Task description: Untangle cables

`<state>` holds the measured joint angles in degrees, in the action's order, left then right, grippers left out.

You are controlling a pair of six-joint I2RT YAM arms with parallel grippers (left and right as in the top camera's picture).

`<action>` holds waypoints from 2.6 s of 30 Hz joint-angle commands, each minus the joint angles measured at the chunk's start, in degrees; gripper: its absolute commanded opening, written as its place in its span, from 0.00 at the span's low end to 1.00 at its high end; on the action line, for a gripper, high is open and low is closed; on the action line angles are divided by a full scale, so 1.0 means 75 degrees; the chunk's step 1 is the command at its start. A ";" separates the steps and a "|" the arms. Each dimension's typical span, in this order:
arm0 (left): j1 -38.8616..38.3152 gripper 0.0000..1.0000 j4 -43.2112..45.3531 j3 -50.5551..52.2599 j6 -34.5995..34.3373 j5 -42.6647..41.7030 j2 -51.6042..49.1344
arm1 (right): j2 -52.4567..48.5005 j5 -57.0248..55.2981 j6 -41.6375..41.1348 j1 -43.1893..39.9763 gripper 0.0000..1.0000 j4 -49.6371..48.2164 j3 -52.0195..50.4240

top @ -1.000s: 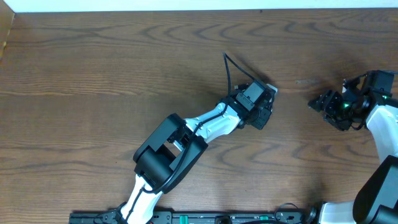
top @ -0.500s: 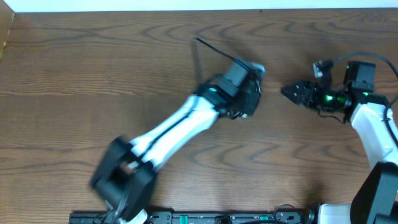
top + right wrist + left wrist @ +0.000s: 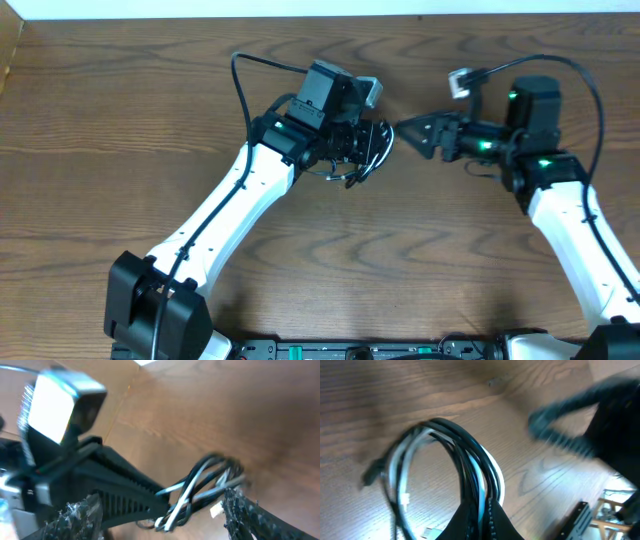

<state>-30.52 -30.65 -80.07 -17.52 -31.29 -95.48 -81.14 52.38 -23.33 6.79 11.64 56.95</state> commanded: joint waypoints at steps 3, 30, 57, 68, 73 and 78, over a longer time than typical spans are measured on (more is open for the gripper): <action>0.0087 0.08 0.0035 -0.0012 -0.0720 -0.0350 0.0003 | 0.0020 -0.1297 -0.0548 0.0519 0.70 0.0519 0.0064; 0.0353 0.07 0.0032 -0.0012 -0.1198 -0.0356 0.0003 | -0.0562 -0.2381 -0.0697 0.1352 0.25 0.0627 0.0050; 0.0353 0.07 -0.0023 -0.0012 -0.1003 -0.0364 0.0003 | -0.1530 -0.5595 -0.0685 0.1480 0.01 0.0667 0.0052; 0.0073 0.40 -0.0428 0.0061 0.0361 -0.0353 0.0000 | -0.0484 -0.4619 -0.1174 0.1005 0.01 0.2946 0.0979; -0.0408 0.47 -0.0481 0.0061 0.1279 -0.0828 0.0000 | -0.0495 -0.4386 -0.1172 0.1005 0.01 0.3620 0.1422; -0.0799 0.48 -0.0455 0.0061 0.2273 -0.1542 0.0000 | -0.0525 -0.4135 -0.1067 0.0947 0.01 0.3733 0.1422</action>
<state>-35.35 -34.09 -80.07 -7.68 -38.35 -95.48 -85.25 18.52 -31.29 14.28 39.59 67.00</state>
